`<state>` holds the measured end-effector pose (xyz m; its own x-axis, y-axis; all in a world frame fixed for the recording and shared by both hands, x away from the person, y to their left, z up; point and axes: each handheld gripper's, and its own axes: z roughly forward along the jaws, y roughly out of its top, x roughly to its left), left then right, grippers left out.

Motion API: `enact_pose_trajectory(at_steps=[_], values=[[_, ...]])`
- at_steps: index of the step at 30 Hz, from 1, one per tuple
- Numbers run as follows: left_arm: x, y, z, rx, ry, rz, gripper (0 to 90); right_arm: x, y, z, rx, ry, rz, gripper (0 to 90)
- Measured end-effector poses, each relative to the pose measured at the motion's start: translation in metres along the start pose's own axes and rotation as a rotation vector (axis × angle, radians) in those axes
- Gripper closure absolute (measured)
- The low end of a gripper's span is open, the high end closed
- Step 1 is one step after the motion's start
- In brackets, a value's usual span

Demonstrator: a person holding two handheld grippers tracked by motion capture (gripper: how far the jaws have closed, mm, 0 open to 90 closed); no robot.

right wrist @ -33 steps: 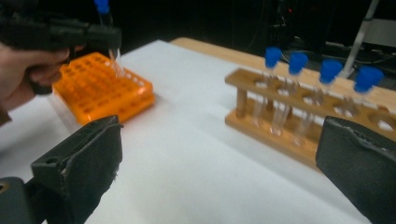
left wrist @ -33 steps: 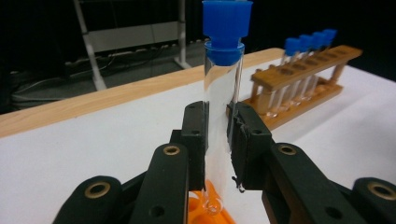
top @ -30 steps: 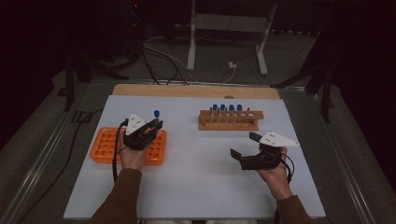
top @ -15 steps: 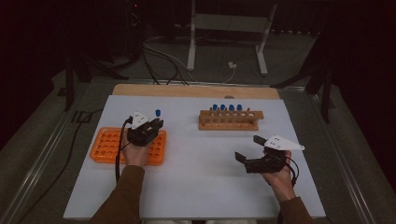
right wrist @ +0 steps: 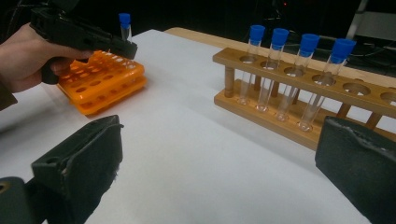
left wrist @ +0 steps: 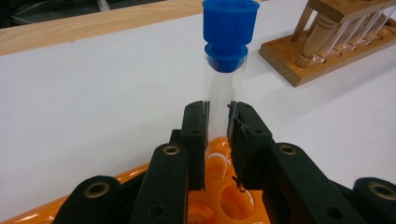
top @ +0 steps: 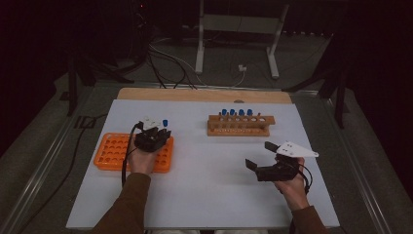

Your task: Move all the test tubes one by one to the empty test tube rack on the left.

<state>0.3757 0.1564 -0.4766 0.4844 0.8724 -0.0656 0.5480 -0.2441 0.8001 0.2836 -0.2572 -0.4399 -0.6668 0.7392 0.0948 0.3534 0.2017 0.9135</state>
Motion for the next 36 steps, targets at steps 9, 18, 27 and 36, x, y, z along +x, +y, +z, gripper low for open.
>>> enact_pose_trajectory(at_steps=[9,18,27,36], values=[[-0.007,-0.003,0.001,-0.005,0.029,0.06,77.5,0.001,0.0,0.0,0.001,0.003,-0.005,1.0],[-0.003,-0.009,-0.001,0.021,0.024,0.038,70.4,0.002,0.0,0.0,0.004,0.007,-0.013,1.0],[-0.004,-0.006,-0.016,-0.112,0.031,0.045,66.2,0.003,-0.001,0.001,0.009,0.01,-0.013,1.0],[-0.012,-0.007,-0.014,-0.048,0.057,0.099,78.1,0.003,-0.002,0.001,0.012,0.016,-0.015,1.0]])
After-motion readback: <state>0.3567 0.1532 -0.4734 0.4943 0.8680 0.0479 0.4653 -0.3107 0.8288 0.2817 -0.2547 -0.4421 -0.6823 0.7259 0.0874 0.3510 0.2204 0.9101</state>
